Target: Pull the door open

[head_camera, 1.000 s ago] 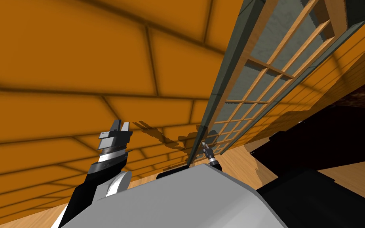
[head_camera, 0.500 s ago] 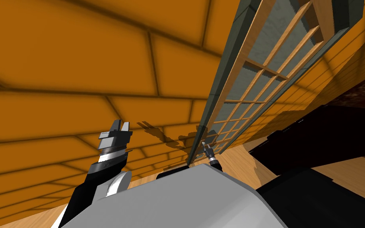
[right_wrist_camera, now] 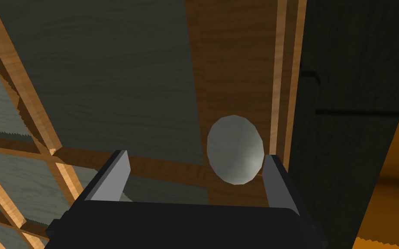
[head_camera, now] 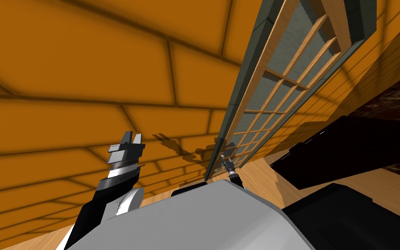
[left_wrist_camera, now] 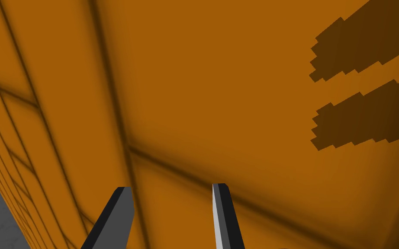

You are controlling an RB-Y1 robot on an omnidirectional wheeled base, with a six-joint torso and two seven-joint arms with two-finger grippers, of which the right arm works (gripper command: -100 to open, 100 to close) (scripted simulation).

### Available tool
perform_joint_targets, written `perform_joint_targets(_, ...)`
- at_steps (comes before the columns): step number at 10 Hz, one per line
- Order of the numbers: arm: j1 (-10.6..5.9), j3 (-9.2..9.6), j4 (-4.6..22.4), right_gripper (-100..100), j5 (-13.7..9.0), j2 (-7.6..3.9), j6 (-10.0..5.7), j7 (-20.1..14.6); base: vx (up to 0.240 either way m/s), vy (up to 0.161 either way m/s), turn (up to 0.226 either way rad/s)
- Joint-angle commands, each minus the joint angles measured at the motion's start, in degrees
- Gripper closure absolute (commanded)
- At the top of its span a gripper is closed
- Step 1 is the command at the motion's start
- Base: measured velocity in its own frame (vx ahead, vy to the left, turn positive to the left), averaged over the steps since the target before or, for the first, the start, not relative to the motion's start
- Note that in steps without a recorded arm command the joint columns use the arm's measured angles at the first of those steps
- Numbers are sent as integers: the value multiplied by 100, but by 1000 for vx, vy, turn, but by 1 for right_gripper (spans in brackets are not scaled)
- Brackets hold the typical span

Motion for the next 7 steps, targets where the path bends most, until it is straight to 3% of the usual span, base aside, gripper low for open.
perform_joint_targets(1, 68, -166, -1, 100, -115, -59, 249, 0, -35, 27, -30)
perform_joint_targets(2, 68, -166, -1, 100, -115, -59, 249, 0, -27, 7, -4)
perform_joint_targets(3, -15, -342, 49, 100, -273, -14, 495, -40, -41, -3, -74)
perform_joint_targets(4, -15, -342, -115, 100, -273, -14, 572, -40, -36, 20, -22)
perform_joint_targets(5, -15, -342, 49, 100, -273, -14, 572, -40, -9, 14, 7)
perform_joint_targets(6, -101, -492, 101, 100, -435, 31, 718, -82, -35, 12, -100)
perform_joint_targets(7, -101, -523, 101, 100, -435, 31, 775, -82, -44, 24, -43)
